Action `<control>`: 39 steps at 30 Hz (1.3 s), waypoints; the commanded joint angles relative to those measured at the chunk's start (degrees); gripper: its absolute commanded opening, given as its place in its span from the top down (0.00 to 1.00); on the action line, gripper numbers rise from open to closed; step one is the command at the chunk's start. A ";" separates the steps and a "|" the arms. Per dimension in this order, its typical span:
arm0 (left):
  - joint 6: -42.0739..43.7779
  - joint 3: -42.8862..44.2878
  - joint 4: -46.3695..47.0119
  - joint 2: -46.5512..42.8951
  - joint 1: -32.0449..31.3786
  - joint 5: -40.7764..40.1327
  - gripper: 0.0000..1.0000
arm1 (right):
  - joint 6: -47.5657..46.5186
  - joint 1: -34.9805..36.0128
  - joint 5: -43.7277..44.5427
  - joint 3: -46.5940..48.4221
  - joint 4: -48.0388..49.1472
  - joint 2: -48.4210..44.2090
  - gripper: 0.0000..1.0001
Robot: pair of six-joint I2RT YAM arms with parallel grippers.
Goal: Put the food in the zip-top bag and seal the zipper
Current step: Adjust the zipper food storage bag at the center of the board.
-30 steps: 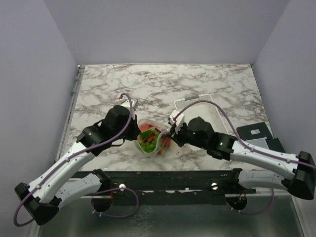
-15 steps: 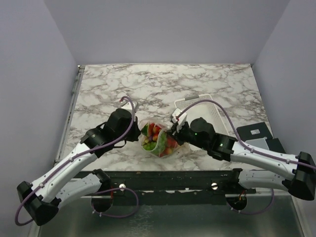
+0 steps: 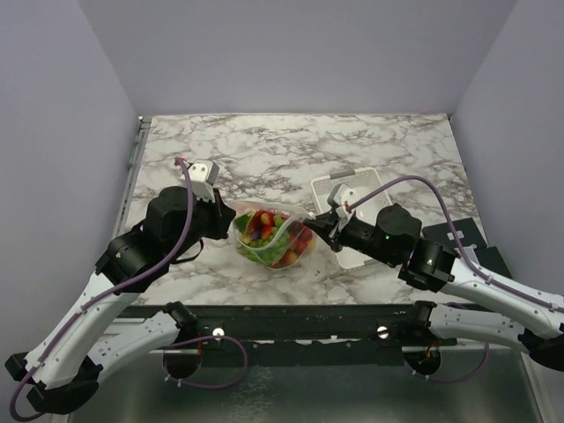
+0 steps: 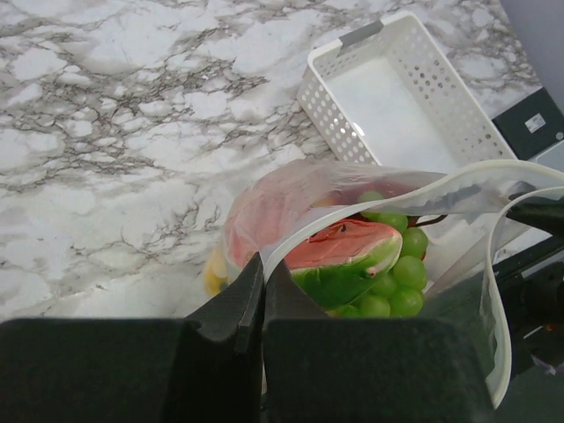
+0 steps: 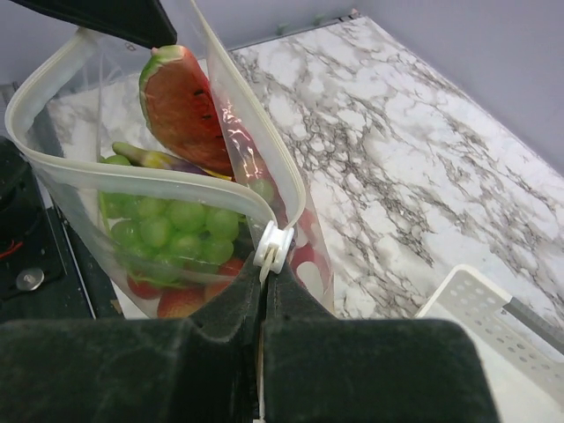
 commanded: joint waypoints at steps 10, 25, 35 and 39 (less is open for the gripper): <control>2.96 -0.91 -2.78 -5.24 -0.01 -1.76 0.84 | -6.98 0.02 -14.65 2.04 -2.42 -4.91 0.99; 5.22 -3.10 3.07 -7.57 -0.01 8.71 0.63 | -8.51 0.00 -24.34 5.84 -5.85 -5.10 0.99; 8.63 -5.92 15.41 -10.24 -0.01 26.32 0.37 | -6.65 0.00 -29.69 8.25 -7.02 -3.47 1.00; 9.71 -7.39 19.55 -10.59 0.02 31.81 0.32 | -6.44 0.00 -31.19 9.53 -9.14 -3.04 0.99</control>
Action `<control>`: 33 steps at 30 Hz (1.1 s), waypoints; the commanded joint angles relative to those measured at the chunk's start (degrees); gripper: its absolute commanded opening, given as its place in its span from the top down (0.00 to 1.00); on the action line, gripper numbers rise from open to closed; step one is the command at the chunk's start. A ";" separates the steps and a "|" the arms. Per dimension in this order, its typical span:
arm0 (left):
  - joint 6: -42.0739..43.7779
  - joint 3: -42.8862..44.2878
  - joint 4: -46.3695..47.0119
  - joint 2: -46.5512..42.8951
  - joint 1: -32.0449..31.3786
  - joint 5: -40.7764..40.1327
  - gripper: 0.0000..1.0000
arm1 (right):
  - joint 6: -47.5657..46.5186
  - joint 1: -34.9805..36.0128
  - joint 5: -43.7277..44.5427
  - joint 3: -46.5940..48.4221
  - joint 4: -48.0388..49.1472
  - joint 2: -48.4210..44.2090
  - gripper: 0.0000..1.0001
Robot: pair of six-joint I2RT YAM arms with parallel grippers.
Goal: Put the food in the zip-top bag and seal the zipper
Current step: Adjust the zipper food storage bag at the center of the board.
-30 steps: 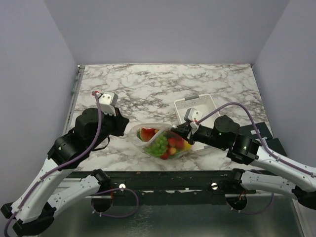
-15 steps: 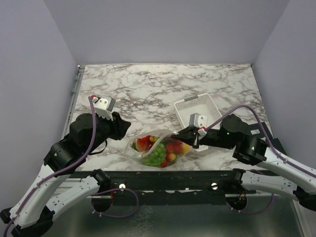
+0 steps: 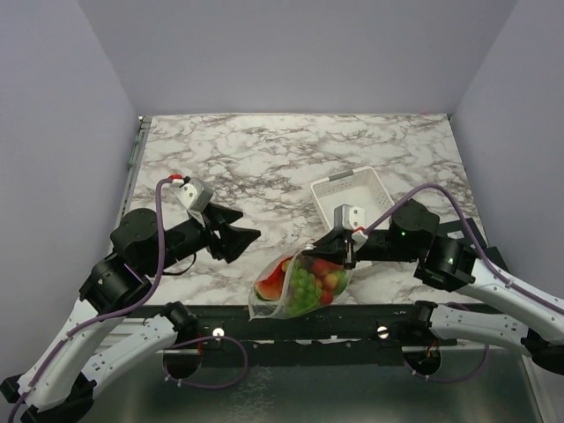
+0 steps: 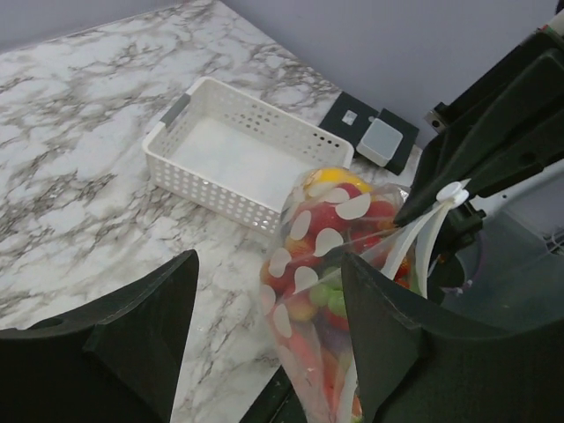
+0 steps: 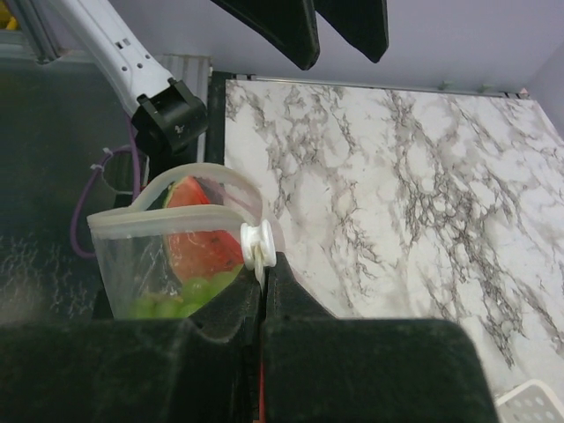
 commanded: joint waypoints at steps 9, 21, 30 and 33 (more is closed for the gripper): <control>2.20 -2.93 14.04 0.81 0.04 18.45 0.22 | 2.91 0.00 -5.18 7.89 -3.42 2.55 0.99; 2.20 -3.37 17.75 1.53 -0.02 19.77 0.16 | 9.54 0.00 -7.47 16.50 -9.83 11.23 0.99; 3.83 -4.17 18.47 2.57 -0.02 27.24 0.23 | 16.69 0.00 -12.08 22.07 -12.54 17.87 0.99; 4.20 -4.62 18.48 2.82 0.05 28.35 0.26 | 17.20 0.00 -12.58 23.66 -13.66 19.62 0.99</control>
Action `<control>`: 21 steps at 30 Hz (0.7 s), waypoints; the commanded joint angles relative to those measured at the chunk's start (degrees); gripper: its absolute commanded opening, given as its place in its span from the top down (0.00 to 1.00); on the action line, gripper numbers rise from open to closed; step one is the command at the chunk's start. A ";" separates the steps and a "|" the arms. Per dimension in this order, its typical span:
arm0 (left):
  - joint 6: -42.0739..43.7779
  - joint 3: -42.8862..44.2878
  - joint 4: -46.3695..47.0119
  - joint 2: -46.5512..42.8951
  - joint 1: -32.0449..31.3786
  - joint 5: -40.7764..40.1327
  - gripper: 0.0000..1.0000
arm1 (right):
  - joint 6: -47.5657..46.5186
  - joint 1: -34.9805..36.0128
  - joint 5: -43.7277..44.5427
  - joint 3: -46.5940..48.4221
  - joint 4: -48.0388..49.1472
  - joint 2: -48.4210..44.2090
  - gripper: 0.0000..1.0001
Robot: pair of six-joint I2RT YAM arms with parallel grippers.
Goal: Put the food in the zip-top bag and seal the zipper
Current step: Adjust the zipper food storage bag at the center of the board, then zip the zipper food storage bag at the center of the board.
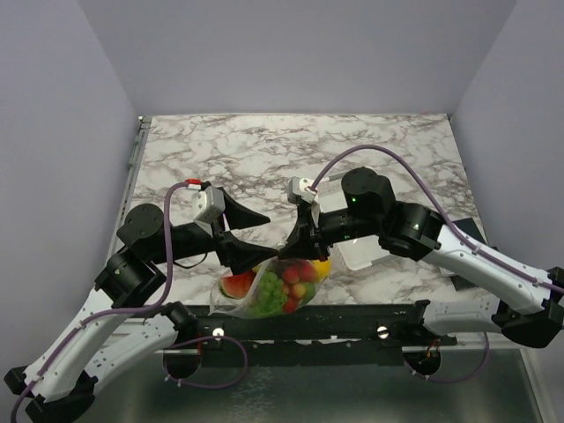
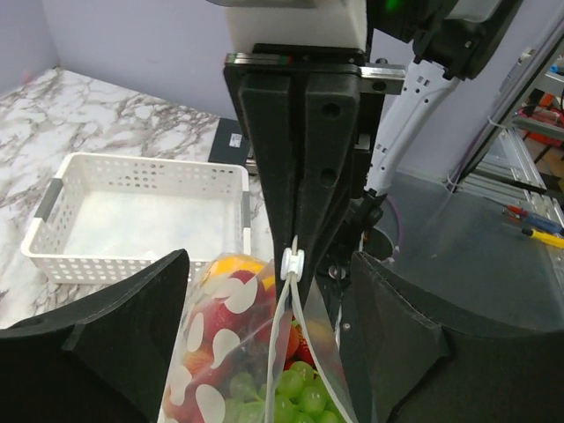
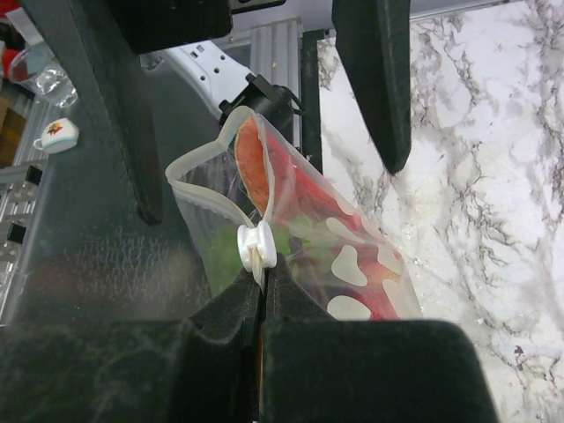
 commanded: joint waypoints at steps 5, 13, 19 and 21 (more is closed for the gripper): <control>1.89 -1.94 1.29 0.36 0.05 5.17 0.34 | 4.28 0.00 -4.11 5.05 -0.18 2.89 0.99; 1.92 -2.89 1.25 0.04 -0.06 7.07 0.49 | 4.85 0.01 -3.43 7.07 -1.71 4.30 0.99; 1.97 -3.40 1.07 -0.22 0.02 7.09 0.62 | 4.89 0.00 -3.41 7.47 -2.07 4.61 0.99; 1.89 -3.34 1.12 -0.09 0.02 7.37 0.65 | 4.93 0.01 -3.42 7.54 -2.07 4.69 0.99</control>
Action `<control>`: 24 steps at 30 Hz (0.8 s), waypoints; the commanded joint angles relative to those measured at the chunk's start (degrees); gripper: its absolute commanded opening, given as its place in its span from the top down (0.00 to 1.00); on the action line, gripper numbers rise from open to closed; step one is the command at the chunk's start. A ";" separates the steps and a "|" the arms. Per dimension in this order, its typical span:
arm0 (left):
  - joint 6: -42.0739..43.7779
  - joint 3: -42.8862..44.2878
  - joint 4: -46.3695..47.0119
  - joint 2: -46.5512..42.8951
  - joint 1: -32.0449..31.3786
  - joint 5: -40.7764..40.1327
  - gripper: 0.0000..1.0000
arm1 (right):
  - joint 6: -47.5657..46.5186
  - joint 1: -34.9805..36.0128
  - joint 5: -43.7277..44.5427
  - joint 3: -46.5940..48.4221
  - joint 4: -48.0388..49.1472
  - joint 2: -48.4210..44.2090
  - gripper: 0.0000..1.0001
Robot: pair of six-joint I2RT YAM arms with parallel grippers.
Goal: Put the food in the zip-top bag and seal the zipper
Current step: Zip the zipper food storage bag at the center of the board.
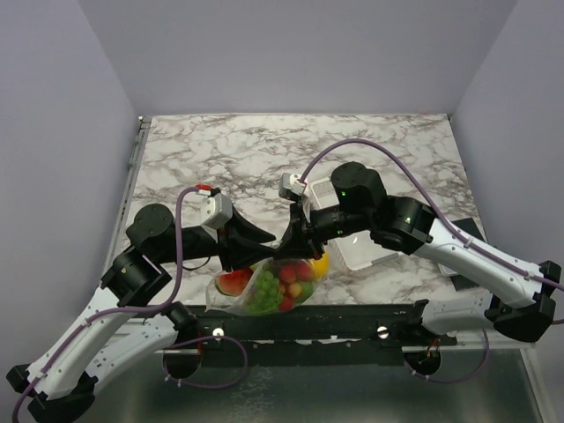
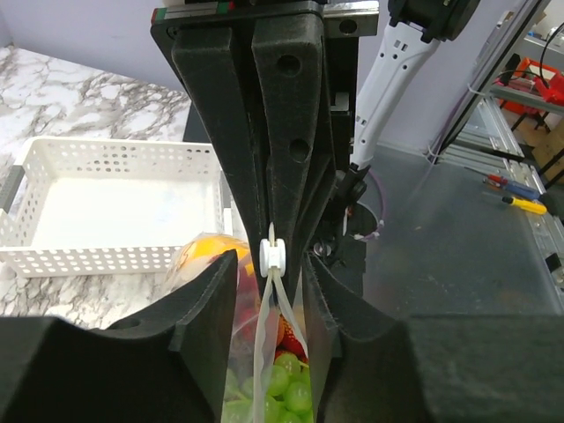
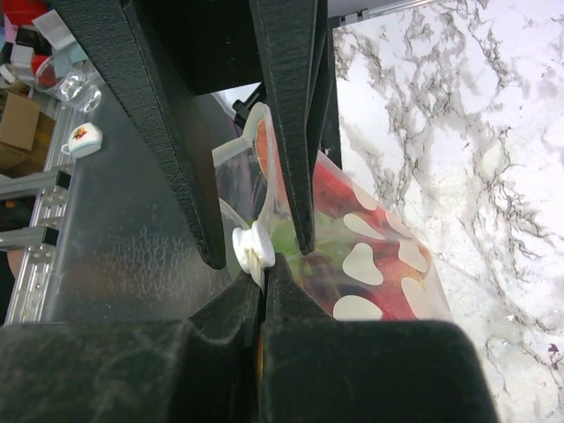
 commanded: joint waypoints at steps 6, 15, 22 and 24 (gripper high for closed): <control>0.87 0.09 1.07 0.35 -0.03 2.42 0.70 | 1.04 0.00 -1.50 2.64 0.91 0.26 0.99; 1.20 0.60 1.04 1.26 -0.01 3.08 0.81 | 1.23 0.00 -1.41 2.41 1.34 0.54 0.99; 1.38 1.34 1.03 1.09 -0.03 3.68 0.93 | 1.23 0.02 -1.05 1.74 1.50 0.46 0.99; 1.50 1.51 1.03 0.93 -0.03 3.63 0.93 | 1.33 0.05 -1.05 1.52 1.73 0.33 0.99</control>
